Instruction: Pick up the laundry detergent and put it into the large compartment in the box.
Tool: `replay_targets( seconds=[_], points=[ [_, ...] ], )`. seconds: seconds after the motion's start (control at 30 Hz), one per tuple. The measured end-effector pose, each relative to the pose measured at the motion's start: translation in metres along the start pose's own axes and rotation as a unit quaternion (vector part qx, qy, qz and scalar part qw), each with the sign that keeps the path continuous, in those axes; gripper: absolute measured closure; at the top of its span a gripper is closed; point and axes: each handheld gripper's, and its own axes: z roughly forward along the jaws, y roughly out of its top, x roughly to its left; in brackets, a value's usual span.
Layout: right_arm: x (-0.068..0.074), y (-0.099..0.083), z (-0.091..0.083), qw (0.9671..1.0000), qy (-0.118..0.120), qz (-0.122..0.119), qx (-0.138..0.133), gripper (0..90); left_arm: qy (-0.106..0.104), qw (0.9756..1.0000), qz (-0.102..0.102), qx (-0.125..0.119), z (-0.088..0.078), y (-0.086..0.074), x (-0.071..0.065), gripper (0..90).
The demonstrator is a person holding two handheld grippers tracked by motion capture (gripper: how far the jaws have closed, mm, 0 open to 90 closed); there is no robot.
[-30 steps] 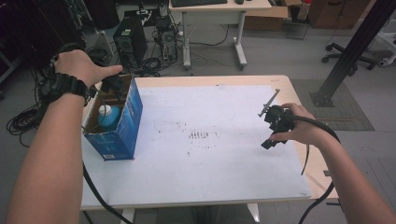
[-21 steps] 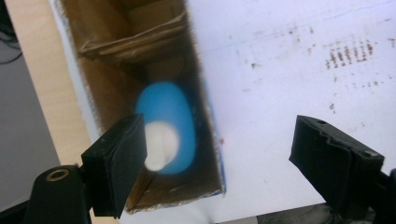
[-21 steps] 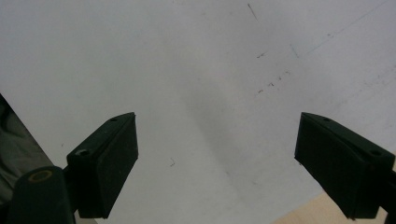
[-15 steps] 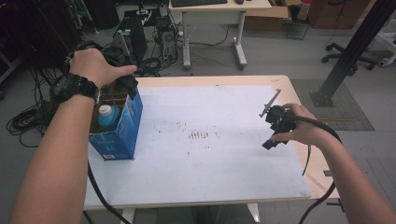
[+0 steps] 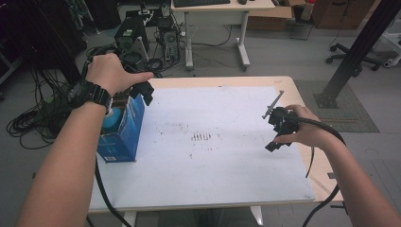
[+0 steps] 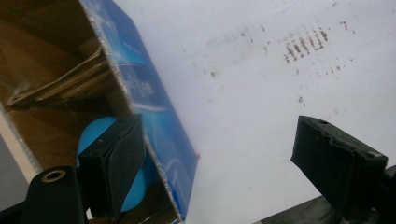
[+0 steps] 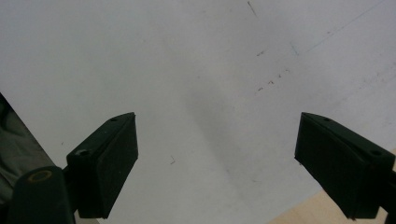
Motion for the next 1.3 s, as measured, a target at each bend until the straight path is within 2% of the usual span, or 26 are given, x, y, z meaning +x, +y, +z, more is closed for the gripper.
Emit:
replay_targets(
  seconds=[0.17, 0.4, 0.77, 0.87, 1.3],
  points=[
    [0.0, 0.0, 0.0, 1.0, 0.0, 0.0, 0.0, 13.5, 0.001, 0.9999, 0.011, 0.005, 0.005, 0.001, -0.006, 17.5],
    [0.0, 0.0, 0.0, 1.0, 0.001, -0.001, -0.001, 13.5, 0.0, 0.9991, 0.04, 0.013, 0.012, 0.006, -0.021, 17.5],
    [0.0, -0.004, -0.001, 1.0, 0.001, 0.001, -0.002, 13.4, -0.01, 0.9978, 0.063, 0.02, 0.026, 0.009, -0.036, 17.6],
    [0.0, -0.005, -0.001, 1.0, 0.0, 0.002, -0.003, 13.4, -0.007, 0.9972, 0.071, 0.023, 0.03, 0.01, -0.04, 17.5],
    [0.001, -0.006, -0.002, 1.0, 0.0, 0.002, -0.003, 13.4, -0.014, 0.9959, 0.082, 0.036, 0.047, 0.009, -0.049, 17.7]
  ],
)
